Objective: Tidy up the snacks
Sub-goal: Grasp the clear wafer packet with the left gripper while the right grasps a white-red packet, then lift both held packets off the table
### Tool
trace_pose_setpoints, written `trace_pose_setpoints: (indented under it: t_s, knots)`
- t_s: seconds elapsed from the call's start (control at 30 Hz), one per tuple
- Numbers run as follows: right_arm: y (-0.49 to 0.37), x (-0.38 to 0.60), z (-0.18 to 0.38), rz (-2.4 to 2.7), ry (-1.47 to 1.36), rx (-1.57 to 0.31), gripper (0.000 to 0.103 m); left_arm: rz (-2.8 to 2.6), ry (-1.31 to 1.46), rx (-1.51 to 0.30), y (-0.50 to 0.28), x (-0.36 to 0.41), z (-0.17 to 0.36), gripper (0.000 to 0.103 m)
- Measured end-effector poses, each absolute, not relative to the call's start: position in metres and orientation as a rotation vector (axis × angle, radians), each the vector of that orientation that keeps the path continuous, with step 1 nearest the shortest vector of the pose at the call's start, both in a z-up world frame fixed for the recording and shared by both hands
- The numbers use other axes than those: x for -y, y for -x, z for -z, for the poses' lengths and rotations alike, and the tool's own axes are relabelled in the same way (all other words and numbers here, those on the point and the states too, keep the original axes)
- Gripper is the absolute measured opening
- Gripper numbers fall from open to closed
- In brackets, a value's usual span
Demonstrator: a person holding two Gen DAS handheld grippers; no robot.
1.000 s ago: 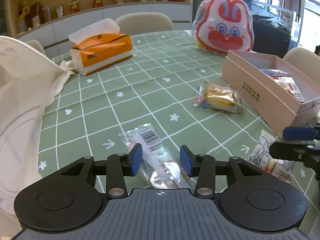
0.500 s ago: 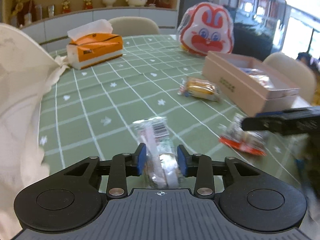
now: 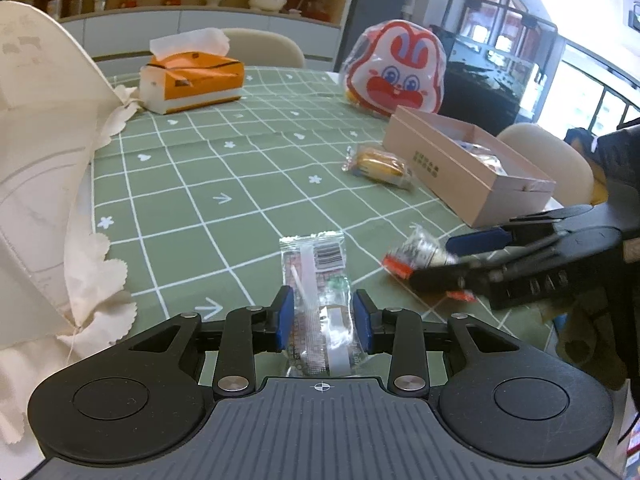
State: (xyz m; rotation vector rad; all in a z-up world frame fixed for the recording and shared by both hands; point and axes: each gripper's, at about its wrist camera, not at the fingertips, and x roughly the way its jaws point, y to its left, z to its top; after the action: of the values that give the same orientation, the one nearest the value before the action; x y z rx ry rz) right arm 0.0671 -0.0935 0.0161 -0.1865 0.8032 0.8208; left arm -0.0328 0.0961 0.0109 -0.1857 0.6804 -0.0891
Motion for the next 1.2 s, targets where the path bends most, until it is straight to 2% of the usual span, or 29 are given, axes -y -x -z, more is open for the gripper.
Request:
trace_pose_setpoints:
  t_s: [0.27,0.33,0.6,0.7,0.93,1.2]
  knots:
    - [-0.033,0.090,-0.013,-0.724,0.374,-0.693,0.077,0.077,0.177,-0.673,0.040,-0.094,-0.009,0.041]
    - [-0.026,0.098,-0.015,-0.708,0.394,-0.659,0.077,0.070,0.211,-0.677,0.039,-0.098,-0.007,0.046]
    - [-0.028,0.121,-0.022,-0.488,0.511,-0.598,0.077,0.064,0.238,-0.678,0.040,-0.100,-0.006,0.046]
    - [-0.031,0.131,-0.028,-0.484,0.455,-0.603,0.077,0.063,0.238,-0.678,0.040,-0.100,-0.006,0.046]
    - [-0.053,0.130,-0.032,-0.620,0.126,-0.756,0.077,0.061,0.227,-0.676,0.041,-0.098,-0.006,0.046]
    - [-0.078,0.089,-0.012,-0.524,0.211,-0.786,0.077,0.062,0.220,-0.677,0.042,-0.097,-0.006,0.046]
